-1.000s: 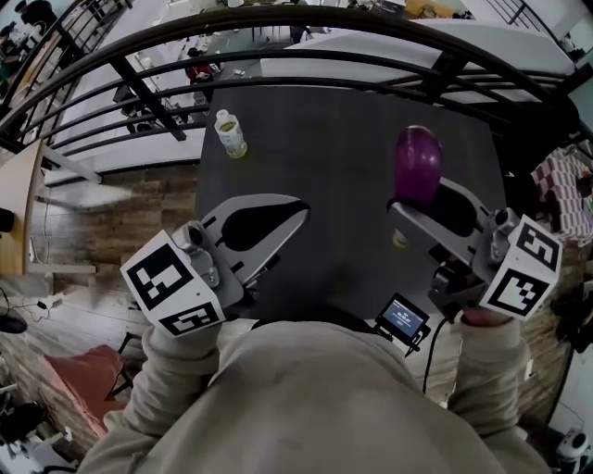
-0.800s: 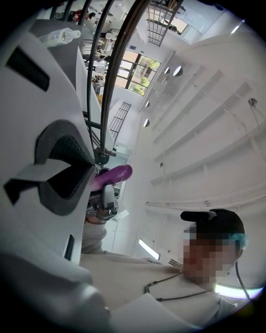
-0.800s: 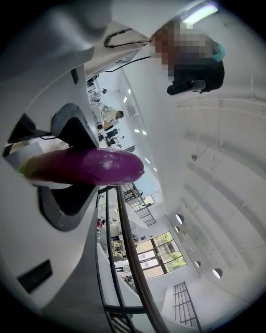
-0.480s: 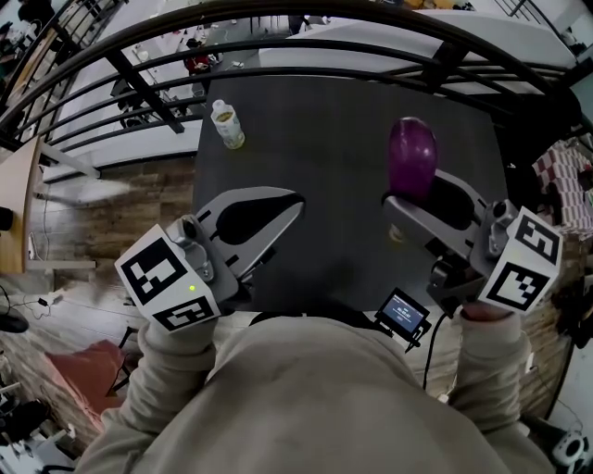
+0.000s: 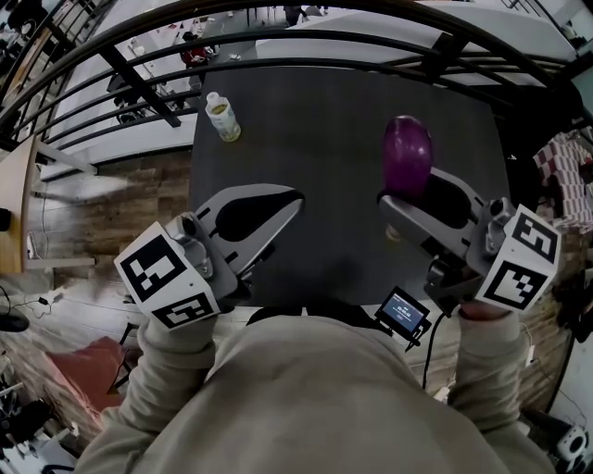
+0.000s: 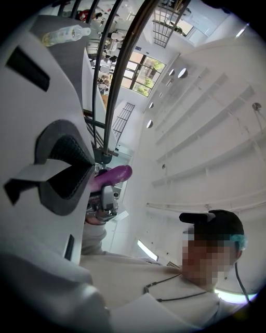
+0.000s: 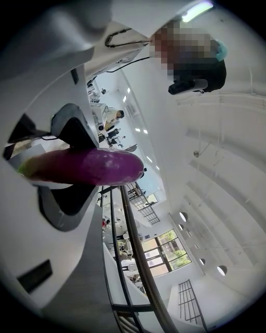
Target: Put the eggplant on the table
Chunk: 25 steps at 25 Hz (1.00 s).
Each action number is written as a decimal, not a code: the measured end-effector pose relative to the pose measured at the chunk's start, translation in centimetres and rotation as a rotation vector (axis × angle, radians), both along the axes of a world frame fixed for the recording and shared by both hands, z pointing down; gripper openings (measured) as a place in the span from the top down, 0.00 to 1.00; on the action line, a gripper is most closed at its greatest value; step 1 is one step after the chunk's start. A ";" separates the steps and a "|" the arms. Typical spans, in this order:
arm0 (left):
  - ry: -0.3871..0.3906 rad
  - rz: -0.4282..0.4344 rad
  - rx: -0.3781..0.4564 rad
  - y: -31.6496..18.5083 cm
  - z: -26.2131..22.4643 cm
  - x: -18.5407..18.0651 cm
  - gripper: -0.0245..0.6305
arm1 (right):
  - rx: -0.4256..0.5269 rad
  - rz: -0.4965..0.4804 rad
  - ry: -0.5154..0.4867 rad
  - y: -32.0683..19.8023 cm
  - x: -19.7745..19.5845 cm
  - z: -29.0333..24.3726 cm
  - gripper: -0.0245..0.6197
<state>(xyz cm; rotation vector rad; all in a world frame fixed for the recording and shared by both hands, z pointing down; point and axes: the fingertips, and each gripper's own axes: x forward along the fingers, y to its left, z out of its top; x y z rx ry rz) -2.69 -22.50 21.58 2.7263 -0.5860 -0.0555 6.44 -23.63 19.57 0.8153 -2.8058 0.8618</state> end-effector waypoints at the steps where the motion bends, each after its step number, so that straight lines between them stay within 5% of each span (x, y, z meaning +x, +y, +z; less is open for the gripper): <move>1: 0.000 0.000 -0.003 0.0 0.1 0.1 0.95 | -0.002 0.000 0.002 0.1 0.0 0.1 0.62; 25: -0.010 -0.011 -0.112 -1.2 5.2 -0.6 0.95 | -0.080 0.004 0.007 -0.7 -0.8 4.2 0.62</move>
